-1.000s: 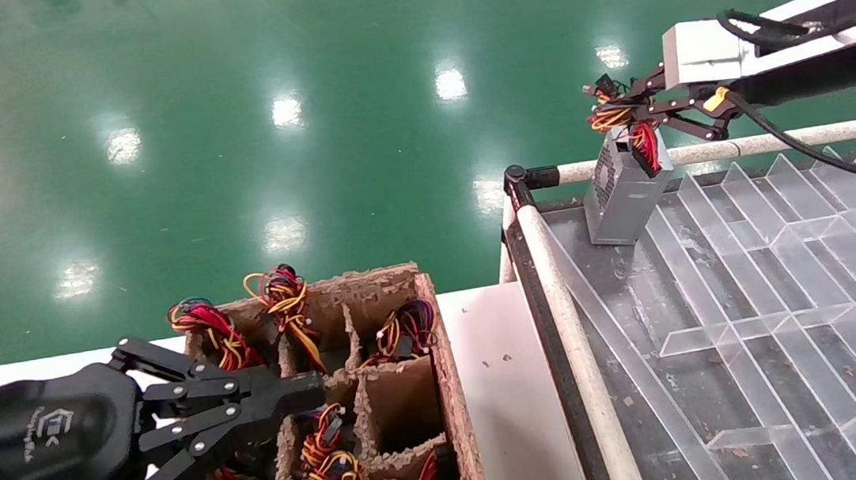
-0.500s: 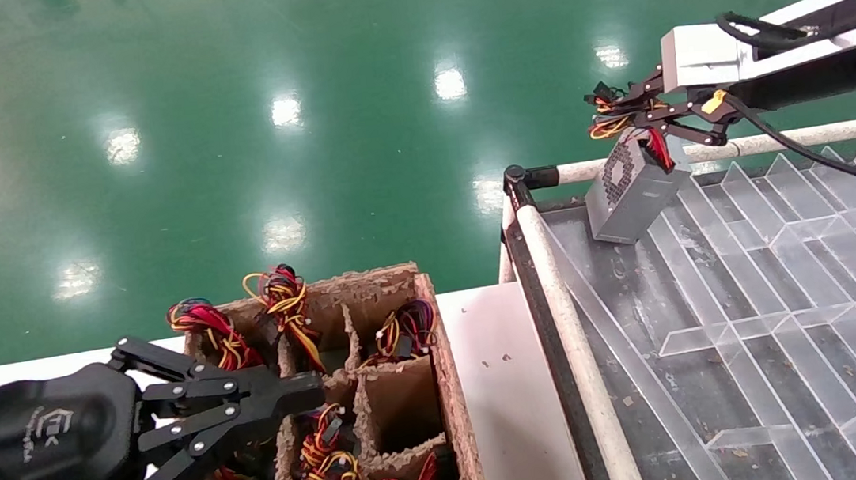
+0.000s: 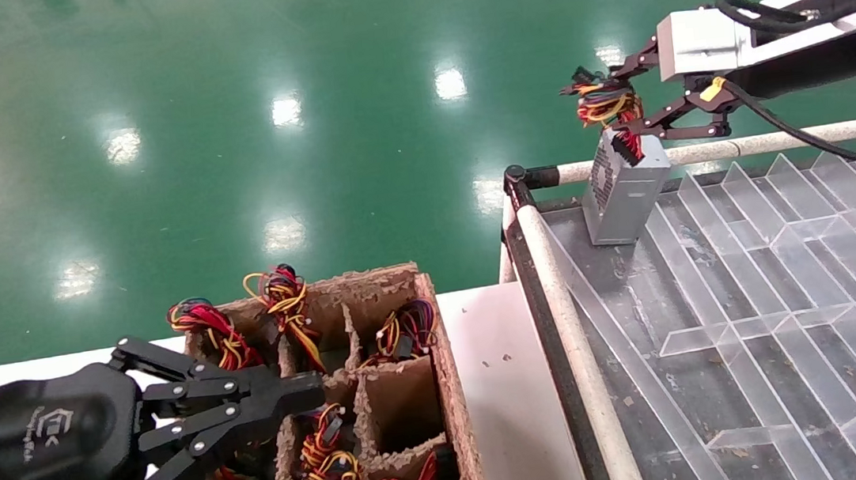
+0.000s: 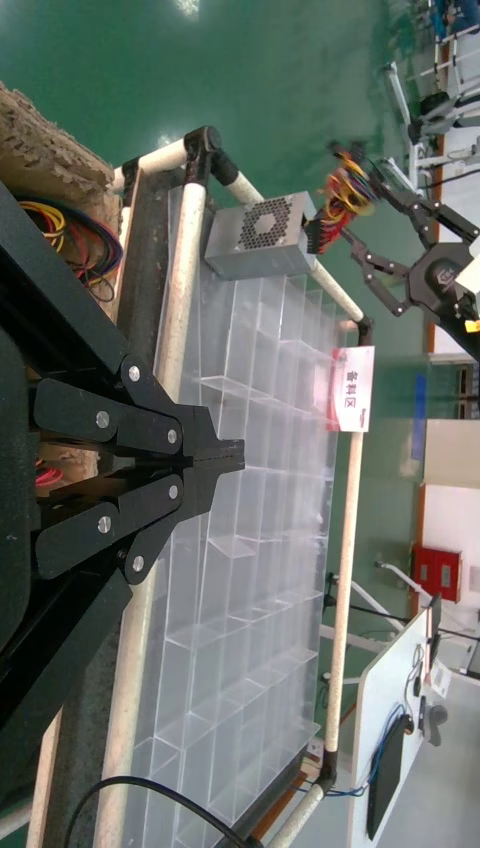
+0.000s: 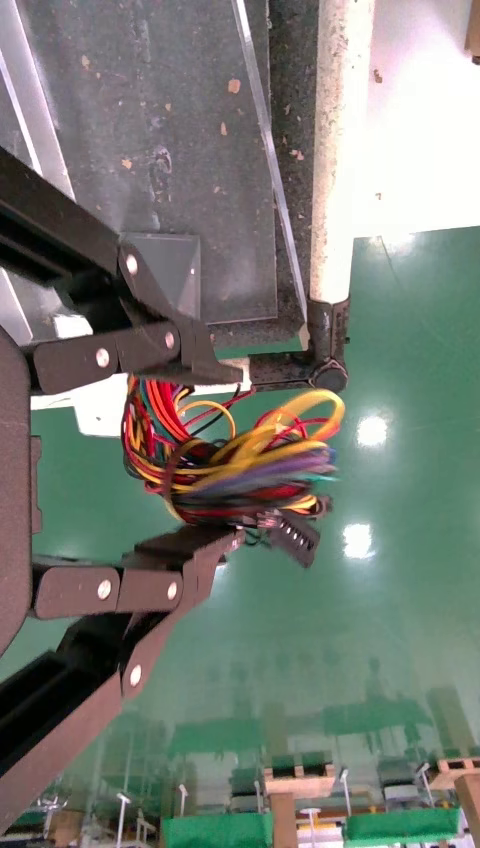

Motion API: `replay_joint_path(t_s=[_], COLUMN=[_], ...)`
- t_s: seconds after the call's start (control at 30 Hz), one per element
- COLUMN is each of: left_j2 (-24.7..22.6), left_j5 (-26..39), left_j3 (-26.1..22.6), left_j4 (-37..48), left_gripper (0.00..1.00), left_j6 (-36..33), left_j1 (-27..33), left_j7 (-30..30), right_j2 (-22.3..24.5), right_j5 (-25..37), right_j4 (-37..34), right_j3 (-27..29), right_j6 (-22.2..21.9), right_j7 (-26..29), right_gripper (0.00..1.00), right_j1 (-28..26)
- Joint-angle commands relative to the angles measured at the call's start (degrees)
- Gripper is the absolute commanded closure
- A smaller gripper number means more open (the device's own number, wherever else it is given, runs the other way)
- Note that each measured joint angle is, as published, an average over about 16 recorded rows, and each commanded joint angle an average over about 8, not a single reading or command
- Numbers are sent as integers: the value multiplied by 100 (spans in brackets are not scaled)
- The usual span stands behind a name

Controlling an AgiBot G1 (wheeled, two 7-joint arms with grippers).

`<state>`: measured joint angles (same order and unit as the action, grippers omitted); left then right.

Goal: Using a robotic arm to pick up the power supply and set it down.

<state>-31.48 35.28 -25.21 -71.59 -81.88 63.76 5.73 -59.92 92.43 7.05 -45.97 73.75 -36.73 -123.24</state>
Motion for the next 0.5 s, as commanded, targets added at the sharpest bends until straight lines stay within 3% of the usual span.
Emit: replay_joint_path(t_s=[0.03, 0.5], left_j2=[0, 0], left_j5=[0, 0], left_j3=[0, 0], left_j4=[0, 0], left_gripper=[100, 100], left_j6=[0, 0], left_j1=[0, 0], left_j7=[0, 0], right_j2=[-14, 21], right_j5=[5, -121], right_j4=[-12, 221], right_j3=[-4, 84], right_j6=[7, 142], right_j7=[2, -8], right_gripper=[0, 0], right_j1=[-6, -264])
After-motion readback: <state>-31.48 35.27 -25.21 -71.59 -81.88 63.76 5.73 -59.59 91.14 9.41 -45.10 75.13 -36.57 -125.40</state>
